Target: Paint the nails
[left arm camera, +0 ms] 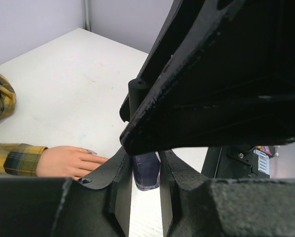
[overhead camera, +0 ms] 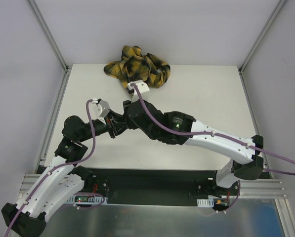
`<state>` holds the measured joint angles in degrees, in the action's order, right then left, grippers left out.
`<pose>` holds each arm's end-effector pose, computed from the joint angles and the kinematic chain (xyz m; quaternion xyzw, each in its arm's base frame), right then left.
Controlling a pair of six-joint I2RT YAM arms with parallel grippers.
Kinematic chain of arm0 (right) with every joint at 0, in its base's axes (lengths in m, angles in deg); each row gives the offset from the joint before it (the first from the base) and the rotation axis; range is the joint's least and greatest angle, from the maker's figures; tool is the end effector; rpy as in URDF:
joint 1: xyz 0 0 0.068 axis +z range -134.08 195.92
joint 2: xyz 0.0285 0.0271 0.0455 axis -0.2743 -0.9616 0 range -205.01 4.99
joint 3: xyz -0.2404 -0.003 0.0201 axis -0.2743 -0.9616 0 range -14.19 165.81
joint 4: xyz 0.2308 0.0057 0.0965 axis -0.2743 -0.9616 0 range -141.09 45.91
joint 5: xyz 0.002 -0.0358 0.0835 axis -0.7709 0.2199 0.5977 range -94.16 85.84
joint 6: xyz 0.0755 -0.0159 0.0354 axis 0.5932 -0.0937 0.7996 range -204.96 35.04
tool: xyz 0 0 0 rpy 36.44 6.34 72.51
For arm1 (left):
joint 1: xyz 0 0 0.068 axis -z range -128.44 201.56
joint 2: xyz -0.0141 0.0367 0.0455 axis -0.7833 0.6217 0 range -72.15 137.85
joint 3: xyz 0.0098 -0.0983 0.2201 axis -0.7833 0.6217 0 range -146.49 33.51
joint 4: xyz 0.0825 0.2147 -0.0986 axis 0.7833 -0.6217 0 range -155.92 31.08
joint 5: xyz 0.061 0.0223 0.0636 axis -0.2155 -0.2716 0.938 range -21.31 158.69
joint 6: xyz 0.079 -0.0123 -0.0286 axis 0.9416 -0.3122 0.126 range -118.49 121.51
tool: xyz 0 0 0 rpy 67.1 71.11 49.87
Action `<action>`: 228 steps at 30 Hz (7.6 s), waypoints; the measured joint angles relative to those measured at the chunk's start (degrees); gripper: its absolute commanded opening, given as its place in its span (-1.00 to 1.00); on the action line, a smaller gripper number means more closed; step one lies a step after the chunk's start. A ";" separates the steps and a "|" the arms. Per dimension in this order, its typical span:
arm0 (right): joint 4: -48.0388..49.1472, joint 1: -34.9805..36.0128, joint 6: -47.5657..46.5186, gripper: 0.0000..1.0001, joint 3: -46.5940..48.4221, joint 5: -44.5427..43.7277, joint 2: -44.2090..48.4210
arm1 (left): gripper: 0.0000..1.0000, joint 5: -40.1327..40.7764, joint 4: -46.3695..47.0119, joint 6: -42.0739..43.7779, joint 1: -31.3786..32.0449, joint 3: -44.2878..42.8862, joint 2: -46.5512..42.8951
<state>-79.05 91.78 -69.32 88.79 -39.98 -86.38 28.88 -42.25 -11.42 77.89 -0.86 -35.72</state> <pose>0.1315 0.3433 0.3970 -0.2527 0.7725 0.1952 0.5489 0.1545 -0.1297 0.3355 0.3347 0.5395 -0.4460 0.6309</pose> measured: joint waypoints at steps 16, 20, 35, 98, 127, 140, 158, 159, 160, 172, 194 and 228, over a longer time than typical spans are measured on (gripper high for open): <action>27.54 -13.62 -14.25 -1.00 -30.60 43.69 19.19 | -1.00 -14.23 4.79 -7.28 0.00 0.70 2.69; 33.29 -21.44 -17.90 -1.00 -32.85 69.35 19.93 | -1.00 -23.10 17.62 -17.27 0.24 1.14 7.15; 25.70 -19.41 -14.12 0.61 -28.02 64.57 18.97 | -1.00 -21.57 13.16 -11.32 0.74 0.98 1.57; 20.09 -13.81 -20.09 -0.59 -24.55 58.25 17.49 | -1.00 -16.96 -1.81 -2.08 2.99 -1.73 -0.52; 12.28 -11.15 -16.35 0.50 -17.81 46.66 17.07 | -1.00 -14.05 -0.52 -0.37 3.34 -1.81 0.09; 12.44 -11.28 -14.56 0.02 -17.81 46.80 17.25 | -1.00 -14.05 -0.48 -0.35 3.34 -1.81 0.15; 10.84 -11.47 -15.23 -0.99 -17.81 44.13 17.46 | -1.00 -13.84 -0.50 -0.28 3.34 -1.84 0.22; 10.82 -11.45 -15.34 -0.99 -17.81 43.95 17.46 | -1.00 -13.79 -0.50 -0.28 3.34 -1.84 0.22; 10.84 -11.41 -15.56 -0.99 -17.79 43.80 17.46 | -1.00 -13.73 -0.50 -0.28 3.34 -1.84 0.28; 11.08 -11.10 -17.14 -0.99 -17.81 40.26 20.09 | -1.00 -13.68 -0.66 -0.02 3.34 -1.92 0.85; 12.02 -11.10 -17.42 -0.99 -17.81 39.69 21.20 | -1.00 -13.75 -0.68 -0.02 3.34 -2.69 1.66; 28.24 -15.61 -15.67 -0.99 -49.66 18.53 29.38 | -1.00 13.42 -9.94 6.38 3.34 -3.69 -1.44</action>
<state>-50.81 76.17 -84.99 39.13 -21.44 -57.01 42.30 -52.20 -5.04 81.23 -4.55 -37.16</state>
